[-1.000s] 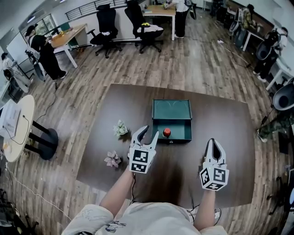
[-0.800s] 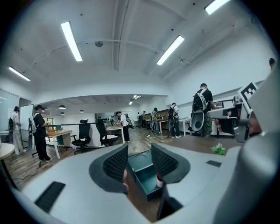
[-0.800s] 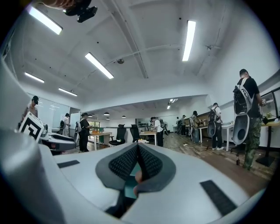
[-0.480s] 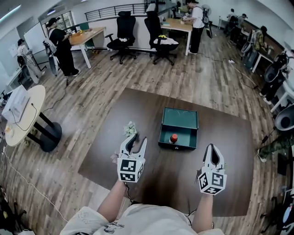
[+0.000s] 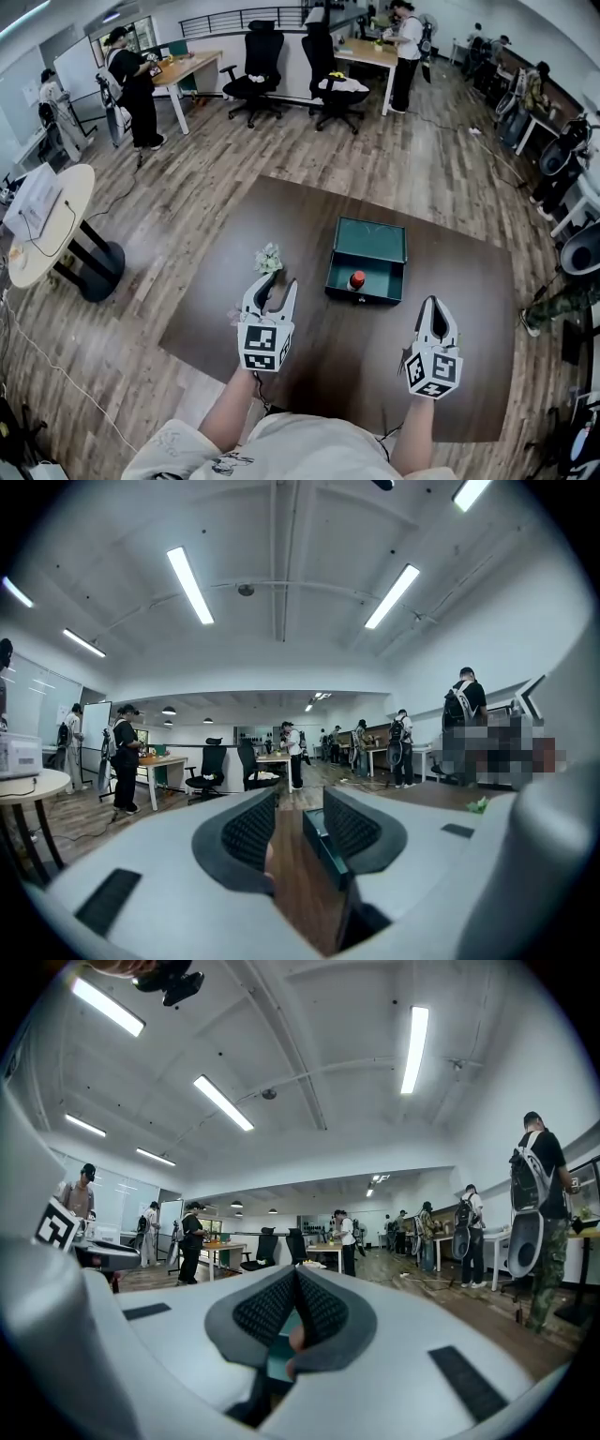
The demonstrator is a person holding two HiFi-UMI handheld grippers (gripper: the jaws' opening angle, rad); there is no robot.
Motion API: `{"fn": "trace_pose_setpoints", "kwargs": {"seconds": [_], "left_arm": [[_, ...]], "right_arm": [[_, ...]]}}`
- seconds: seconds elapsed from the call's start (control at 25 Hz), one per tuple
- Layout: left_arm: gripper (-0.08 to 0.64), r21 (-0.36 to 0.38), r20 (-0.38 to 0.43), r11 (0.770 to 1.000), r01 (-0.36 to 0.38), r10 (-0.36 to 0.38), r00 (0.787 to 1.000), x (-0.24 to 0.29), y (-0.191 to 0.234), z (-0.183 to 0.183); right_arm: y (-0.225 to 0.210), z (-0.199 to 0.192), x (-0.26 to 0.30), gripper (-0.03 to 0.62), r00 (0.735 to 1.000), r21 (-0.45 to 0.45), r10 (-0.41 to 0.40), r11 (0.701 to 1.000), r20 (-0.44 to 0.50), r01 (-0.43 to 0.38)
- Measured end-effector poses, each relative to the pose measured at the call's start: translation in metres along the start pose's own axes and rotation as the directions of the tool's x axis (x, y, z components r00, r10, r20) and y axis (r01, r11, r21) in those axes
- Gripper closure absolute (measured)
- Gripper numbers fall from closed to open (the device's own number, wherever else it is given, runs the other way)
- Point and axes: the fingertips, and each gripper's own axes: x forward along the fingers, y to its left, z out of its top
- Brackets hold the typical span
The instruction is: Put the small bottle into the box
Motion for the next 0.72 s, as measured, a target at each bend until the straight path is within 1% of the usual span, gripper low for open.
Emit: {"fn": "trace_pose_setpoints", "kwargs": {"seconds": [0.48, 0.72], "left_arm": [[0.407, 0.011, 0.018, 1.000, 0.000, 0.000, 1.000, 0.005, 0.000, 0.009], [0.460, 0.008, 0.025, 1.000, -0.020, 0.020, 1.000, 0.004, 0.001, 0.012]], "right_arm": [[-0.001, -0.001, -0.001, 0.591, 1.000, -0.013, -0.005, 1.000, -0.011, 0.005], [0.001, -0.001, -0.001, 0.591, 1.000, -0.019, 0.007, 1.000, -0.011, -0.007]]}}
